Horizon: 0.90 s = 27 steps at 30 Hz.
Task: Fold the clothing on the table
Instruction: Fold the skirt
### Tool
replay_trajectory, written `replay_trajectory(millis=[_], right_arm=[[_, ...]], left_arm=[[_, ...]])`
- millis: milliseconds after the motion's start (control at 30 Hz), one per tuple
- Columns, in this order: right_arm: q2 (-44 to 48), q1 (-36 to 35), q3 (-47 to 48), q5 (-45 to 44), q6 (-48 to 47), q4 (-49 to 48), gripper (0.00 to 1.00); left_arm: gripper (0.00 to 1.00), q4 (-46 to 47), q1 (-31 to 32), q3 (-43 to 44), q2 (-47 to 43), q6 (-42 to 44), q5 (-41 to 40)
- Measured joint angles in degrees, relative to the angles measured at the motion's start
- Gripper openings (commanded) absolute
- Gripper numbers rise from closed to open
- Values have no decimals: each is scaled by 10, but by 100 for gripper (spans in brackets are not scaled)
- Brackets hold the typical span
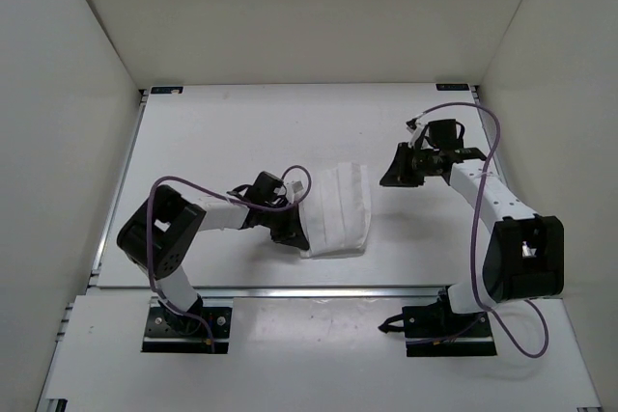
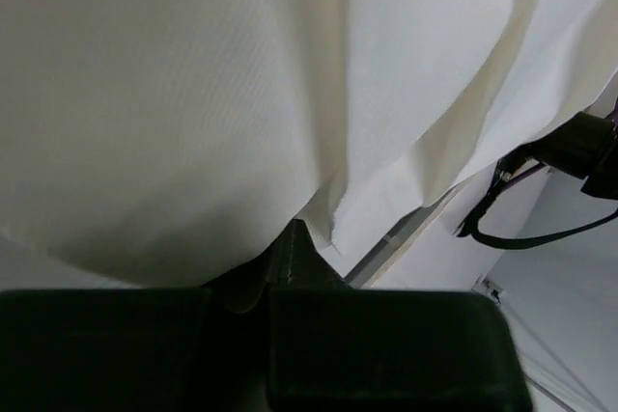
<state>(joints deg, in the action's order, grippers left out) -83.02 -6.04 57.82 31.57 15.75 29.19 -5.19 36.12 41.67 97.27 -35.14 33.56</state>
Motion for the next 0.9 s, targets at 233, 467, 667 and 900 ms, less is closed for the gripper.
replay_trajectory(millis=[233,467,667,900], right_arm=[[0,13,17,16,-4,2,25],[0,-29,68,-52,-33,49,52],[-1,-30,99,-86,-58,69,47],[-2,-57,80,-130,-76,71,29]], left_arm=[[27,-12,-17,18,-6,14,-16],[93,-68,-61,95,-94,46,-60],[99,-127,-125,126,-229,88,-201],[99,-228,-167,133,-225,146,-327]])
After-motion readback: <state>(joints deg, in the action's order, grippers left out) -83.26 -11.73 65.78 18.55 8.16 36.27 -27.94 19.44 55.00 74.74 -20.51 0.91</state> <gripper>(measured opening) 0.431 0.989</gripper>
